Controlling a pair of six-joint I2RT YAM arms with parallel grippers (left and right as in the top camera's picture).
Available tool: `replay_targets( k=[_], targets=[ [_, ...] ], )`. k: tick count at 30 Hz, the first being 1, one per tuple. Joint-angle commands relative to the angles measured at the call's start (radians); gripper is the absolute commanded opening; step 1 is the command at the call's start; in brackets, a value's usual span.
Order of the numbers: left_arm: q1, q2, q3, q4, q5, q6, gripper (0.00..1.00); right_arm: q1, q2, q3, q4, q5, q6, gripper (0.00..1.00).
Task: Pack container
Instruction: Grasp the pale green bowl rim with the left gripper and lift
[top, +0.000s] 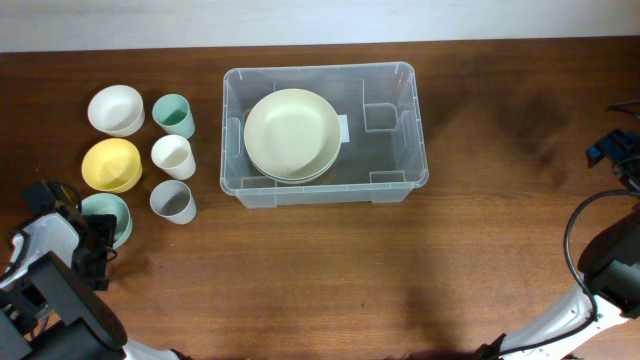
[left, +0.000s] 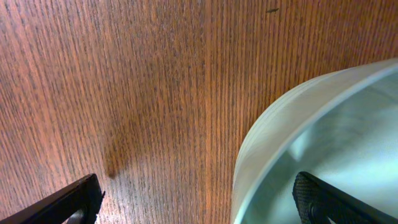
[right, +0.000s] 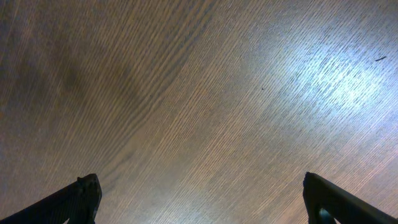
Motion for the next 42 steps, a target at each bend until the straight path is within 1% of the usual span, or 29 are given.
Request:
replay_targets(
  k=[1,3,4,6,8,9,12,16,19,22,27,29,34,36,38,42],
  targets=[
    [0.005,0.011,0.01,0.006,0.006,-0.014,1.0,-0.001,-0.006,-0.003,0.0,0.008,0.008,0.99],
    [0.005,0.011,0.01,0.006,0.008,-0.014,0.91,-0.001,-0.006,-0.003,0.0,0.009,0.008,0.99],
    [0.005,0.011,0.01,0.006,0.008,-0.014,0.82,-0.001,-0.006,-0.003,0.0,0.009,0.008,0.99],
    [0.005,0.011,0.01,0.013,0.007,-0.014,0.69,-0.001,-0.006,-0.003,0.0,0.008,0.008,0.99],
    [0.005,0.01,0.01,0.022,0.007,-0.014,0.58,-0.001,-0.006,-0.003,0.0,0.009,0.008,0.99],
    [0.005,0.01,0.01,0.025,0.008,-0.014,0.54,-0.001,-0.006,-0.003,0.0,0.008,0.008,0.99],
    [0.01,0.01,0.01,0.032,0.008,-0.014,0.49,-0.001,-0.006,-0.003,0.0,0.009,0.008,0.99],
    [0.031,0.01,0.011,0.032,0.002,-0.013,0.47,-0.001,-0.006,-0.003,0.0,0.008,0.008,0.99],
    [0.061,0.01,0.011,0.032,0.002,-0.013,0.39,-0.001,-0.006,-0.003,0.0,0.008,0.008,0.99],
    [0.093,0.01,0.011,0.031,0.004,-0.013,0.33,-0.001,-0.006,-0.003,0.0,0.008,0.008,0.99],
    [0.112,0.01,0.011,0.031,0.004,-0.002,0.15,-0.001,-0.006,-0.003,0.0,0.008,0.008,0.99],
    [0.112,0.01,0.011,0.031,0.004,-0.002,0.1,-0.001,-0.006,-0.003,0.0,0.008,0.008,0.99],
    [0.112,0.01,0.02,0.031,-0.004,0.01,0.1,-0.001,-0.006,-0.003,0.0,0.009,0.008,0.99],
    [0.112,0.01,0.033,0.027,-0.004,0.032,0.07,-0.001,-0.006,-0.003,0.0,0.009,0.008,0.99],
    [0.112,0.01,0.061,0.0,-0.012,0.041,0.01,-0.001,-0.006,-0.003,0.0,0.008,0.008,0.99],
    [0.112,0.003,0.148,-0.076,-0.051,0.045,0.01,-0.001,-0.006,-0.003,0.0,0.008,0.008,0.99]
  ],
)
